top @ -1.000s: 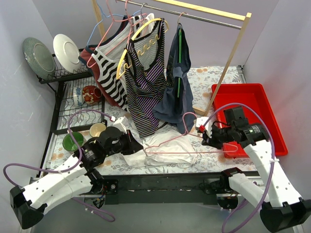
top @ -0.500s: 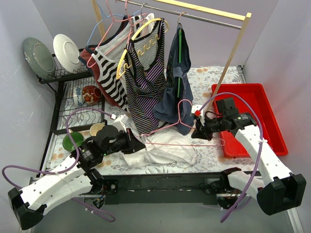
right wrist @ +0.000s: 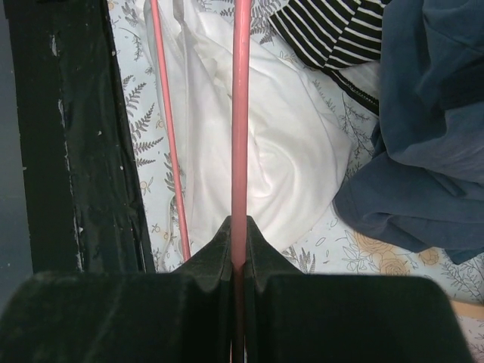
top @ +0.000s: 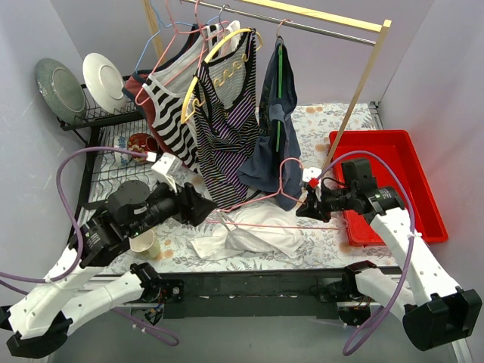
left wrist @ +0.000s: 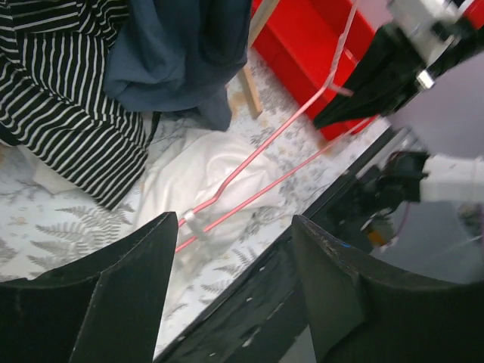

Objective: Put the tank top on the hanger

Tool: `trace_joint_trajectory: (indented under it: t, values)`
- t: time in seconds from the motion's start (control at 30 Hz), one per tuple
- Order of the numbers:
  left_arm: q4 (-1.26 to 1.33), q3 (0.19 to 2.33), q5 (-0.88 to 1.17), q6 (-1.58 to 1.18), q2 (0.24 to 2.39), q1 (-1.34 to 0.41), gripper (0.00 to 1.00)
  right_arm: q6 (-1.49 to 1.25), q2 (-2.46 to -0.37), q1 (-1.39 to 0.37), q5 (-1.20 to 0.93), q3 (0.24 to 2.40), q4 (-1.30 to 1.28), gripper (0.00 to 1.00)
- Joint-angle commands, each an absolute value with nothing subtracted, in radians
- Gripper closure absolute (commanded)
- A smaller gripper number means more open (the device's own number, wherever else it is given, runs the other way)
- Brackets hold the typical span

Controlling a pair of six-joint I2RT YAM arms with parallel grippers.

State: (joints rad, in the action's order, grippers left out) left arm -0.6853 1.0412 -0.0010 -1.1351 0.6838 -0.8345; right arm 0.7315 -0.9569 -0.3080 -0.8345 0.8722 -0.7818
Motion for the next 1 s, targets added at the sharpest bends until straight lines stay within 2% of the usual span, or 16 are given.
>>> trace_joint_trajectory:
  t: [0.0, 0.13, 0.33, 0.5, 0.7, 0.8, 0.97]
  values:
    - [-0.834, 1.032, 0.080, -0.795, 0.765, -0.838, 0.38, 0.749, -0.933, -0.308, -0.876, 0.877, -0.758, 0.99]
    - [-0.776, 1.014, 0.210, -0.651, 0.819, -0.838, 0.41, 0.768, -0.930, -0.305, -0.890, 0.893, -0.782, 0.99]
    - [-0.764, 1.026, 0.221, -0.493, 0.882, -0.838, 0.52, 0.795, -0.914, -0.307, -0.884, 0.900, -0.811, 0.99]
    - [-0.834, 1.034, 0.255, -0.353, 0.887, -0.838, 0.51, 0.808, -0.902, -0.307, -0.874, 0.897, -0.818, 0.99]
    - [-0.851, 1.002, 0.184, -0.256, 0.887, -0.838, 0.49, 0.818, -0.899, -0.307, -0.884, 0.903, -0.828, 0.99]
    - [-0.828, 0.996, 0.173, -0.239, 0.916, -0.838, 0.61, 0.821, -0.899, -0.307, -0.896, 0.905, -0.833, 0.99]
    - [-0.778, 0.986, 0.182, -0.233, 0.948, -0.838, 0.62, 0.821, -0.893, -0.307, -0.904, 0.908, -0.836, 0.99]
